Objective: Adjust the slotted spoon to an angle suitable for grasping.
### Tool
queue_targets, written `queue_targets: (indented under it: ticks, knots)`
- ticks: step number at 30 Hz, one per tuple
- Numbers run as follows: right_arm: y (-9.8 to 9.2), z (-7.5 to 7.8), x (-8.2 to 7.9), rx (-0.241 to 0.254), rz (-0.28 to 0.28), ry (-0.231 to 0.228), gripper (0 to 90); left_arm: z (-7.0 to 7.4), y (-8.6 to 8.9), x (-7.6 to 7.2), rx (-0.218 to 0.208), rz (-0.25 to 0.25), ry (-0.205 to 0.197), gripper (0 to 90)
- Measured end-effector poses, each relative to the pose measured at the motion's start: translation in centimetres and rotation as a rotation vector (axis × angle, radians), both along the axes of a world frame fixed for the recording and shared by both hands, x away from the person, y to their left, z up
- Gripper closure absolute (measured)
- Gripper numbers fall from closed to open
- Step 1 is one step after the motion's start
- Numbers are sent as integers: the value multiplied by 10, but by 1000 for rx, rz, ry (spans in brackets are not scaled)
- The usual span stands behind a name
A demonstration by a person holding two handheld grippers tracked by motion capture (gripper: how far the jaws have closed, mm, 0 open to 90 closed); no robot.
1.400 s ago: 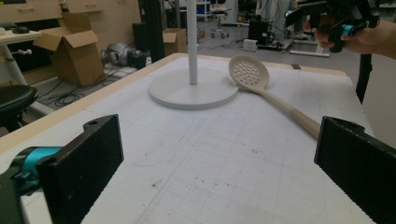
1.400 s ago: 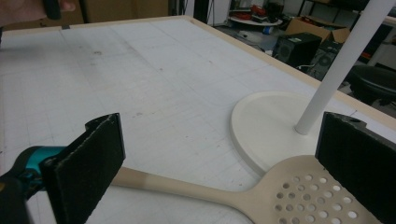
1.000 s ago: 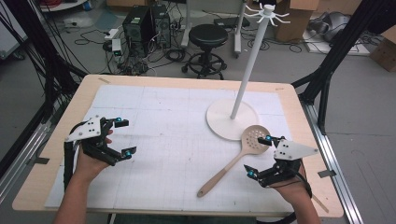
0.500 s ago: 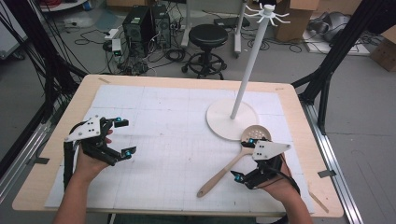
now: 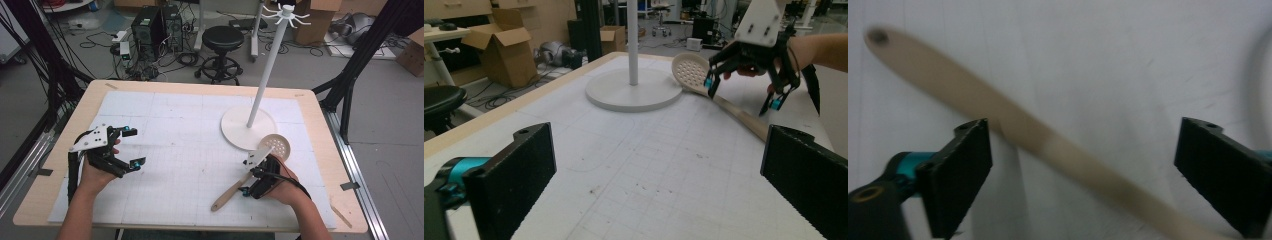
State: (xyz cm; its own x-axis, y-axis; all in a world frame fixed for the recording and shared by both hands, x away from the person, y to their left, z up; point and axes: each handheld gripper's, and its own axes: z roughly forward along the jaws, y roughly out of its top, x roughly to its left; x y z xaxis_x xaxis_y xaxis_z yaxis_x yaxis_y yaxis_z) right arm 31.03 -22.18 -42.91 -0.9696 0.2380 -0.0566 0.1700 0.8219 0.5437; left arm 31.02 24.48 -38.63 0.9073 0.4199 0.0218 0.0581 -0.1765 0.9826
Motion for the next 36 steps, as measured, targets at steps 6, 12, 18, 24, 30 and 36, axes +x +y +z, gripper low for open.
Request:
queue_targets:
  ticks: [6, 12, 18, 24, 30, 36]
  knots:
    - [0, 1, -1, -26, 22, 51, 334, 0, -1, 0, 3, -3, 1, 17]
    - [2, 6, -4, -59, 31, 58, 496, 0, -1, -1, 3, -1, -3, 18]
    - [1, 9, -9, -85, 10, 66, 580, 0, -1, 0, 9, -4, -1, 17]
    - [-2, 10, -10, -100, -27, 74, 649, 0, -1, -1, 9, -2, -2, 18]
    - [-9, 10, -9, -90, -63, 94, 725, 0, -1, -1, 8, -2, -4, 17]
    - [-21, 10, -7, -87, -152, 109, 763, 0, -2, -1, 16, -4, -4, 18]
